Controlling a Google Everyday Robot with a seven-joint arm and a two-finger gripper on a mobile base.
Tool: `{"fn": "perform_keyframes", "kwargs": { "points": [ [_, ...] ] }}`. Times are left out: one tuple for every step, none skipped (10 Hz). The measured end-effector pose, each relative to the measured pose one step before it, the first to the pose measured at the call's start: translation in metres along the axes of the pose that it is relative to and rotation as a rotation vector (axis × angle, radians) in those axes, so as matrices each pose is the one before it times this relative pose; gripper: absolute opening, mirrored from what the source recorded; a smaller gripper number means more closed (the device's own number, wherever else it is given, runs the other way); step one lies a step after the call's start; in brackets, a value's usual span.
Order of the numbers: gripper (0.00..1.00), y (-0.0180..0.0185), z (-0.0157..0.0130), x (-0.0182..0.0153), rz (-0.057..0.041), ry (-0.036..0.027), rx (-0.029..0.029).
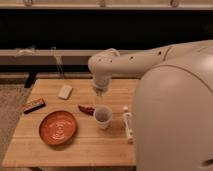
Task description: Pick up the ceramic cup
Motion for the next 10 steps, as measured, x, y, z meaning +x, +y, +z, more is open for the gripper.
{"fn": "perform_keyframes", "kwargs": {
  "points": [
    [0.80,0.00463,0.01181,0.01075,0.00921,0.00381,-0.00121],
    [0.80,0.00294,0.00962,0.00214,0.00404,-0.00175,-0.00645],
    [0.80,0.00039,0.01034,0.00248,0.00576,-0.00336,-0.00544],
    [0.80,-0.00459,0.00713,0.00567,-0.00157,0.00281,0.00158],
    [0.80,-0.00530,0.00628,0.00451,-0.00108,-0.00369,-0.00121],
    [0.80,-0.00331,0.00539,0.00108,-0.00389,-0.00369,-0.00057],
    [0.80,-0.00358,0.00898,0.00316,-0.00267,-0.00168,-0.00284],
    [0.80,-0.00244,0.00805,0.00311,-0.00261,0.00167,-0.00521],
    [0.80,-0.00201,0.00825,0.00288,-0.00172,0.00168,-0.00891],
    [0.78,-0.00214,0.00482,0.00173,-0.00134,0.00189,-0.00995]
  ]
}}
